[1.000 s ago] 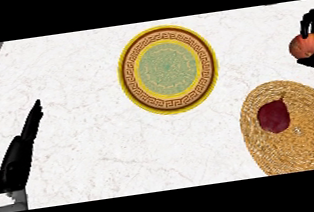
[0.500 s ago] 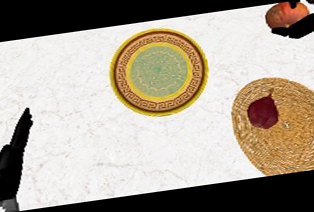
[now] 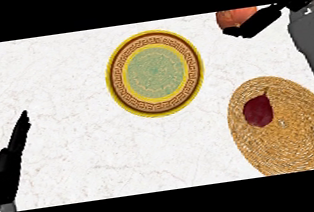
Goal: Pick the squash from the placemat and place it in the plate
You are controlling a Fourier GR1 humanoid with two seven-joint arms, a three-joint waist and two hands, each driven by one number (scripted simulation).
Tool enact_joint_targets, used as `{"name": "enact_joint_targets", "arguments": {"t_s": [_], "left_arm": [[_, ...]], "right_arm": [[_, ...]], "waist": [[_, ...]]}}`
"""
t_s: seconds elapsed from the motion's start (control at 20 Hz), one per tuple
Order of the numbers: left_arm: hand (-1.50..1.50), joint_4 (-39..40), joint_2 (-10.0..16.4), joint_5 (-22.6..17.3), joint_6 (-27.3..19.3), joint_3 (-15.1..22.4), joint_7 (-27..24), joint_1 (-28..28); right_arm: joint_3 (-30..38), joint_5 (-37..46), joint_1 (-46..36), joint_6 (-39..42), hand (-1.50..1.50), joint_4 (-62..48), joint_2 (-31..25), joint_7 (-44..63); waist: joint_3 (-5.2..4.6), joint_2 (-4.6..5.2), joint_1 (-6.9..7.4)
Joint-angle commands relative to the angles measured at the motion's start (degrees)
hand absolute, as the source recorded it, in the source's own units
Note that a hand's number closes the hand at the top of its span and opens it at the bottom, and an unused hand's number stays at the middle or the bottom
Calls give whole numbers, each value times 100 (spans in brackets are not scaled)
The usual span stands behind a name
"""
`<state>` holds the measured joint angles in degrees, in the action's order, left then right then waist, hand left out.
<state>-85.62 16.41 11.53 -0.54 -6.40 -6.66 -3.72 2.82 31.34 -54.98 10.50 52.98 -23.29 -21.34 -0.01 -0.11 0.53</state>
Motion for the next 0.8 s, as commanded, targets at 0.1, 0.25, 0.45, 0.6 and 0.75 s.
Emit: {"name": "enact_joint_targets", "arguments": {"t_s": [0.1, 0.25, 0.45, 0.6, 0.75], "left_arm": [[0, -343, -53, -85, 128, 14, 225, -85], [0, -192, -34, -46, 178, -11, 103, -43], [0, 87, -20, 44, 120, -79, -253, -118], [0, -334, -98, 72, 160, 29, 41, -243], [0, -4, -163, 154, 72, 32, -128, -22]], "right_arm": [[-286, 100, -628, 1, 150, -10, 974, 1141], [-390, 198, -667, -16, 150, -135, 1241, 1321], [-670, 529, -927, -155, 150, -815, 1691, 1477], [-795, 706, -814, -256, 150, -1084, 1871, 1422], [-803, 864, -1174, -698, 150, -1856, 2300, 1432]], "waist": [[-1, 5, 49], [-1, 9, 20], [-3, 27, 67], [0, 26, 57], [-2, 56, 115]]}}
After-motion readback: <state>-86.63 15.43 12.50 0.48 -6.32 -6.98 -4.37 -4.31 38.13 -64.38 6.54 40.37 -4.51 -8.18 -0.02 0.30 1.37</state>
